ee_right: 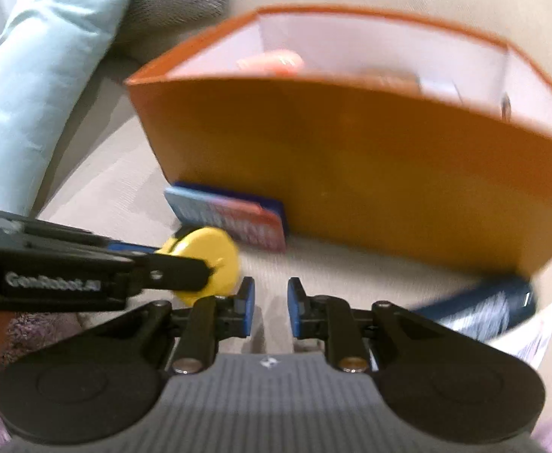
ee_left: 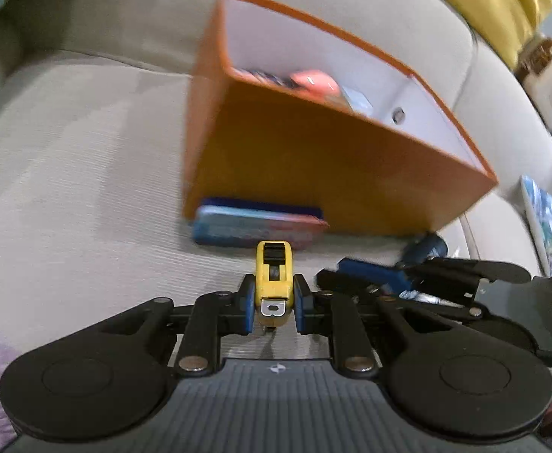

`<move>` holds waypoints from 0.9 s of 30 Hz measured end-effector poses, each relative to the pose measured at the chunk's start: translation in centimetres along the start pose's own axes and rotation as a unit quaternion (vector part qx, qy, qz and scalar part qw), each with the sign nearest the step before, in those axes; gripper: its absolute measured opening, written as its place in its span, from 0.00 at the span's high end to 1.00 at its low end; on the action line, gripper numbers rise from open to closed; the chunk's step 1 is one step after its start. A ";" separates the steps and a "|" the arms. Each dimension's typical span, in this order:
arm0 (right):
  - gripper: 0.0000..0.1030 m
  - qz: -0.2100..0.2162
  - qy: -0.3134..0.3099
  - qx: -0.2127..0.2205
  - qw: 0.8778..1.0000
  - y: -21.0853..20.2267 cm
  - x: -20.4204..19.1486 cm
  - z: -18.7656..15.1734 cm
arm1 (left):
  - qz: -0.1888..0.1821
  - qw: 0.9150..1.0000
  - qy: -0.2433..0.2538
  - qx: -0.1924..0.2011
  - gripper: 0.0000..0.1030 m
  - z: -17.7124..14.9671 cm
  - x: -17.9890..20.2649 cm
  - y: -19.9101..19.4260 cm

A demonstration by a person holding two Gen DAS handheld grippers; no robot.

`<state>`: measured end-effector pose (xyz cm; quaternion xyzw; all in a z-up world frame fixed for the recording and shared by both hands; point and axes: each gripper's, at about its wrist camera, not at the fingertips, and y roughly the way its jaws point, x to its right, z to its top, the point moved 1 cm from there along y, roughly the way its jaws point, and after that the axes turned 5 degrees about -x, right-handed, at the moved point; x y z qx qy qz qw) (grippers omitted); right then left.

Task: Organize rigid objects
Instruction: 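Grasp the yellow tape measure with the left tool, then hold tape measure with left tool while right tool grasps the blue tin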

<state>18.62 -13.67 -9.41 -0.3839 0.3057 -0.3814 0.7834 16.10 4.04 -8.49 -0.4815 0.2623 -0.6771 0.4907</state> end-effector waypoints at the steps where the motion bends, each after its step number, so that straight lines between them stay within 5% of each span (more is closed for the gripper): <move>1: 0.78 -0.006 -0.017 0.006 1.000 -0.1 -0.3 0.4 | 0.006 1.000 -0.006 0.005 0.79 0.1 -0.5 -0.8; 5: 0.67 -0.024 -0.069 0.016 0.997 0.1 -1.2 1.7 | 0.021 0.999 -0.035 0.027 0.79 0.4 -2.1 -2.4; 13: 0.66 -0.012 -0.083 -0.005 0.996 2.2 -1.1 2.2 | 0.055 0.995 -0.070 0.036 0.79 1.3 -4.0 -1.5; 17: 0.80 -0.021 -0.067 -0.011 0.997 2.0 -1.4 2.4 | 0.062 0.996 -0.062 0.033 0.79 1.5 -4.0 -1.3; 23: 0.92 0.047 0.001 -0.044 0.998 -0.2 -1.7 0.8 | 0.041 0.997 -0.060 0.025 0.79 1.0 -3.6 -1.5; 27: 0.90 0.043 0.000 -0.045 0.998 -0.8 -2.8 -0.3 | 0.030 0.999 -0.043 0.012 0.79 0.1 -2.7 -1.1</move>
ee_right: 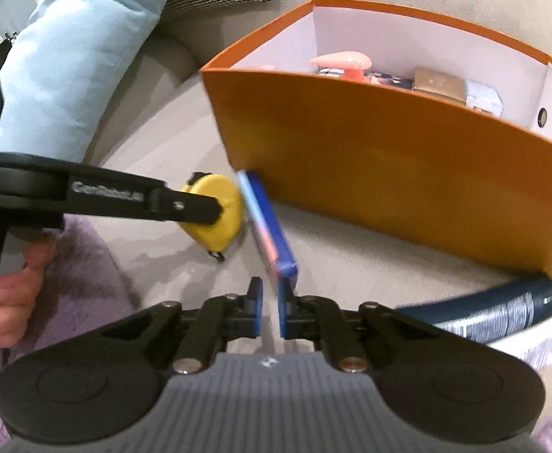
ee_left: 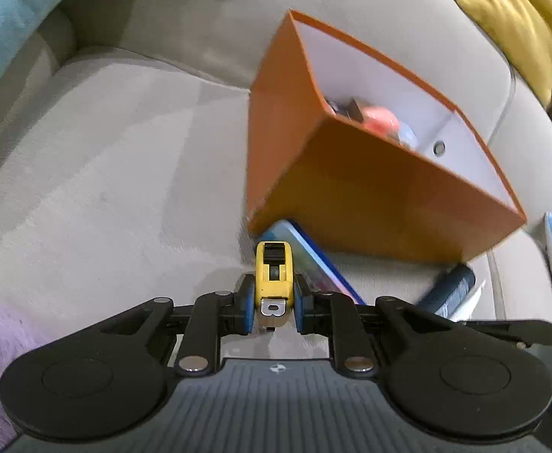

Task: Organize rigid objects
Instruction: 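Hold tape measure with left tool while right tool grasps the blue tin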

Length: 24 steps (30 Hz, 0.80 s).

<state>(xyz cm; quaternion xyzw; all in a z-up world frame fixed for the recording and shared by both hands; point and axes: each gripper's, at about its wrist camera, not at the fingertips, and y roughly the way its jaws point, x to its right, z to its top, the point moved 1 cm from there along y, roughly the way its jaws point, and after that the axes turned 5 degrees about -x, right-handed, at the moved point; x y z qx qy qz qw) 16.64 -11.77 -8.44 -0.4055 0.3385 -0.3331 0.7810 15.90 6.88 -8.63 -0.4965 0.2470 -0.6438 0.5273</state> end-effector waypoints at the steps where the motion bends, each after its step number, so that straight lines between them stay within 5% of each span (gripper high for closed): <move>1: 0.90 -0.004 -0.001 -0.001 1.000 0.2 -0.1 -0.1 | -0.002 1.000 0.000 -0.003 0.79 -0.1 0.1 0.1; 4: 0.84 -0.025 -0.002 0.008 1.000 0.2 -0.2 -0.1 | -0.009 1.000 -0.001 0.000 0.79 -0.3 0.2 -0.2; 6: 0.66 -0.033 -0.005 0.022 0.999 -0.1 -0.1 0.4 | -0.009 1.000 -0.009 0.005 0.79 -0.4 -0.1 -0.4; 7: 0.65 -0.030 -0.011 0.028 0.999 -0.3 0.0 0.8 | -0.005 1.000 -0.012 0.008 0.79 -0.5 -0.3 -0.6; 19: 0.67 0.001 -0.065 0.003 0.998 3.4 -0.6 5.9 | 0.001 0.998 -0.056 0.014 0.79 -0.4 -2.1 -0.9; 24: 0.80 0.019 -0.047 -0.013 0.999 4.1 -0.1 5.8 | -0.001 0.998 -0.055 0.011 0.79 -0.1 -2.2 -0.8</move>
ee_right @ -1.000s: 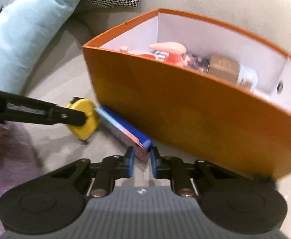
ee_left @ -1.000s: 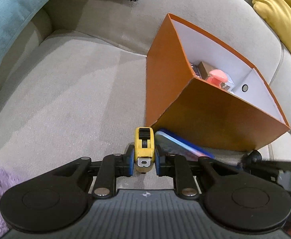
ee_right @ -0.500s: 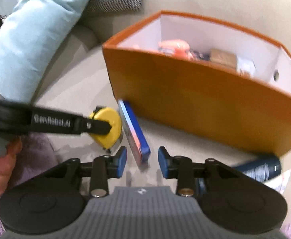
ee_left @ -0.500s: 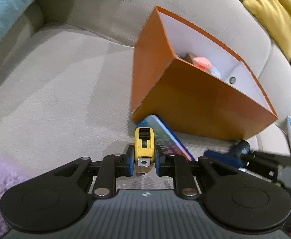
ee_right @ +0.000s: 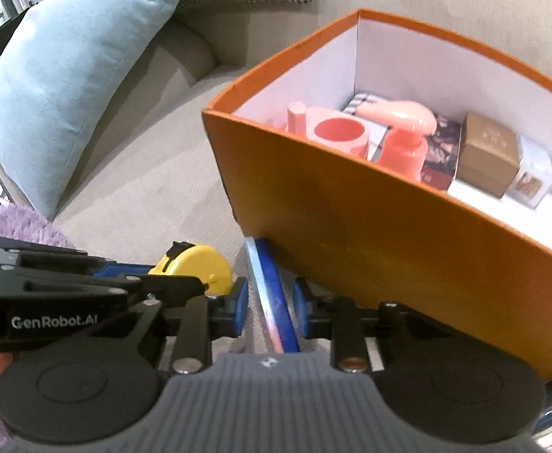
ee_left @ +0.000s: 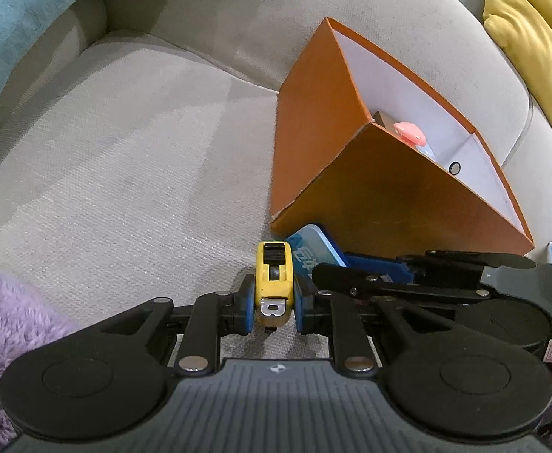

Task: Organize rigid objects
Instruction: 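Hold tape measure with left tool while right tool grasps the blue tin, then carry tape measure with left tool while right tool lowers blue tin into shoebox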

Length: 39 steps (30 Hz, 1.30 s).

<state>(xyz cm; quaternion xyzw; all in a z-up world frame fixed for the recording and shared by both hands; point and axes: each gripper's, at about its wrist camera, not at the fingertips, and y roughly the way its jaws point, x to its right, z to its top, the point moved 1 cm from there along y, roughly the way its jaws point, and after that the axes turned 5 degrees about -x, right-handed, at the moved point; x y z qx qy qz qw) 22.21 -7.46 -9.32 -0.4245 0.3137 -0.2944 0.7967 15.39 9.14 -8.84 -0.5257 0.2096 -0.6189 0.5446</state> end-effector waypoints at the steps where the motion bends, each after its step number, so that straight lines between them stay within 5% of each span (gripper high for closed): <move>1: 0.82 0.001 0.004 0.002 1.000 -0.1 0.0 -0.1 | -0.001 1.000 0.000 0.000 0.79 0.0 0.0 0.0; 11: 0.87 0.018 0.061 0.030 0.998 -4.9 0.9 -3.3 | -0.019 0.999 0.030 0.017 0.79 -0.9 1.3 -2.2; 17: 0.87 0.010 0.093 0.067 0.993 -10.7 2.6 -4.4 | -0.061 0.997 0.044 0.030 0.79 -0.9 3.3 -5.3; 26: 0.87 -0.038 0.135 0.114 0.984 -18.0 7.8 -1.0 | -0.108 0.985 0.113 0.071 0.79 5.0 10.1 -8.2; 39: 0.87 -0.141 0.182 0.004 0.973 -9.0 18.1 6.6 | -0.069 0.983 0.167 0.014 0.79 13.7 15.0 0.1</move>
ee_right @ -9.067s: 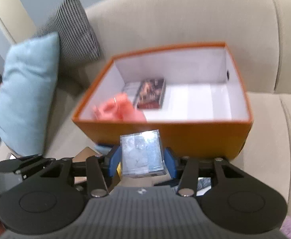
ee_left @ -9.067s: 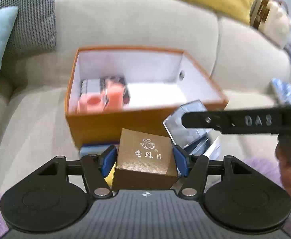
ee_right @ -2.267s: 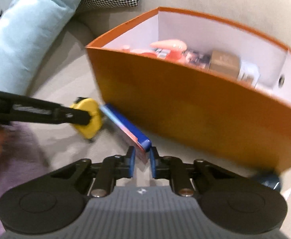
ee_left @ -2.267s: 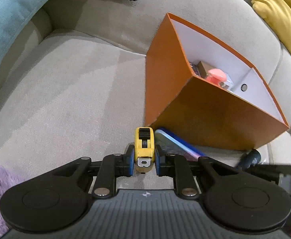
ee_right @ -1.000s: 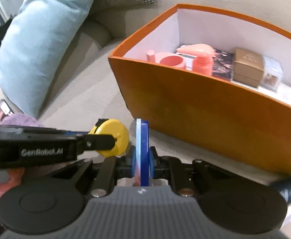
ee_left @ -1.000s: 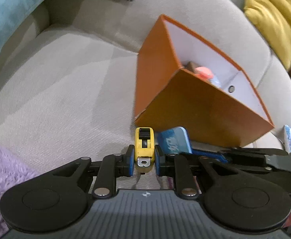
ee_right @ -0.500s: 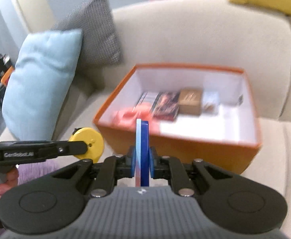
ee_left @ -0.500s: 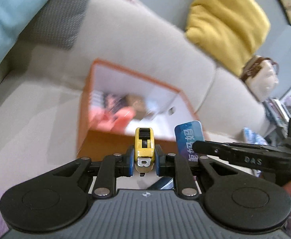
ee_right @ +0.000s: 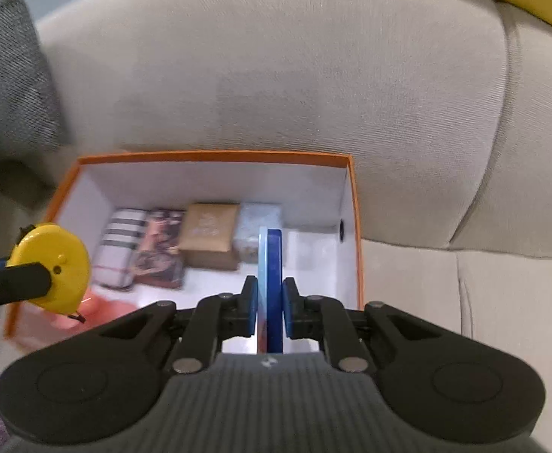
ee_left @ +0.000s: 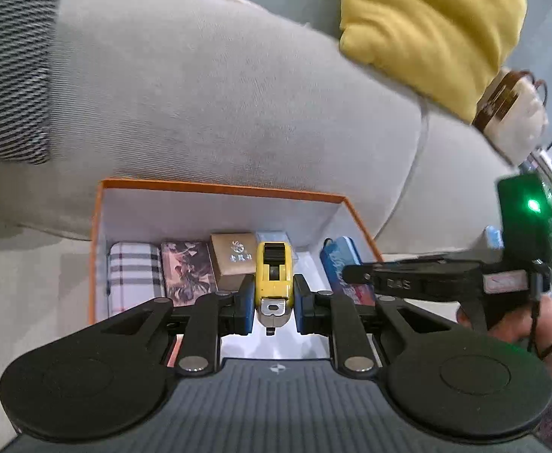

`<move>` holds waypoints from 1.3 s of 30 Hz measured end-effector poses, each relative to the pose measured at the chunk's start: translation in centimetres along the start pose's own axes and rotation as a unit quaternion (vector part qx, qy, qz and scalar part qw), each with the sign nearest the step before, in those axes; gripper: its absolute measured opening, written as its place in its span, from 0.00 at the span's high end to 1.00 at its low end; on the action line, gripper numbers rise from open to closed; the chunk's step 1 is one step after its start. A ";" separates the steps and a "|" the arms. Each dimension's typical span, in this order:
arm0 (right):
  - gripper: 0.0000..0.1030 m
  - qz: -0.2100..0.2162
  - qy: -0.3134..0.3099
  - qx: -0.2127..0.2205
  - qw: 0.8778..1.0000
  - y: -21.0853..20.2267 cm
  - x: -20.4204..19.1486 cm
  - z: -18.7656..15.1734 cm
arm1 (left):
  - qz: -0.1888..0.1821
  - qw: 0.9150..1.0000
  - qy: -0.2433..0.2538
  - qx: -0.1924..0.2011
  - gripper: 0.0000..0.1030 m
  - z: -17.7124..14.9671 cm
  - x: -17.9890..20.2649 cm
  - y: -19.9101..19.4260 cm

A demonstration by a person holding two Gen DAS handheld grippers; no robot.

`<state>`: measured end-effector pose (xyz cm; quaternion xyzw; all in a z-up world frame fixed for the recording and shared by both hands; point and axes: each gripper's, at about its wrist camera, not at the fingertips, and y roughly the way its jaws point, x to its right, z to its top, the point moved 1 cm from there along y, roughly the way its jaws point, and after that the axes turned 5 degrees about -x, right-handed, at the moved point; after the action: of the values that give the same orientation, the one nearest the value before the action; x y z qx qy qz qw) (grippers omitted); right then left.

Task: Organize rigid objects
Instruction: 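Carry tape measure with left tool while right tool lowers blue tin into shoebox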

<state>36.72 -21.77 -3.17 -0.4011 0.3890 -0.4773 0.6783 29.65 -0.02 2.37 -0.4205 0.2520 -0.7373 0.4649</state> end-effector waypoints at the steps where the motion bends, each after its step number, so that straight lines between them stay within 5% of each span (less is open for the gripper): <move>1: 0.87 -0.003 0.004 -0.008 1.000 1.0 0.3 0.6 | 0.001 1.000 0.002 -0.006 0.79 0.4 0.0 0.9; 8: 0.87 -0.060 -0.026 -0.037 0.997 6.1 -0.5 2.9 | 0.005 1.000 0.015 -0.023 0.79 1.2 -0.4 3.4; 14: 0.87 -0.058 -0.019 -0.058 0.996 8.1 -0.3 3.9 | 0.005 0.999 0.015 -0.032 0.79 1.4 -0.9 4.8; 29: 0.86 -0.058 -0.151 -0.066 0.985 6.4 -0.9 4.2 | -0.003 0.999 0.019 -0.041 0.79 1.3 -1.1 5.2; 32: 0.86 -0.038 -0.211 -0.102 0.971 6.3 -1.8 3.0 | -0.005 0.999 0.021 -0.047 0.79 1.2 -0.8 5.3; 39: 0.97 -0.065 -0.349 -0.183 0.917 9.1 -3.8 -0.1 | 0.002 0.998 0.033 -0.059 0.79 0.9 -0.3 5.7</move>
<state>38.73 -16.09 -11.00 -0.6837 0.1810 -0.2703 0.6533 33.22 -2.27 -1.62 -0.4219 0.3118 -0.7335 0.4322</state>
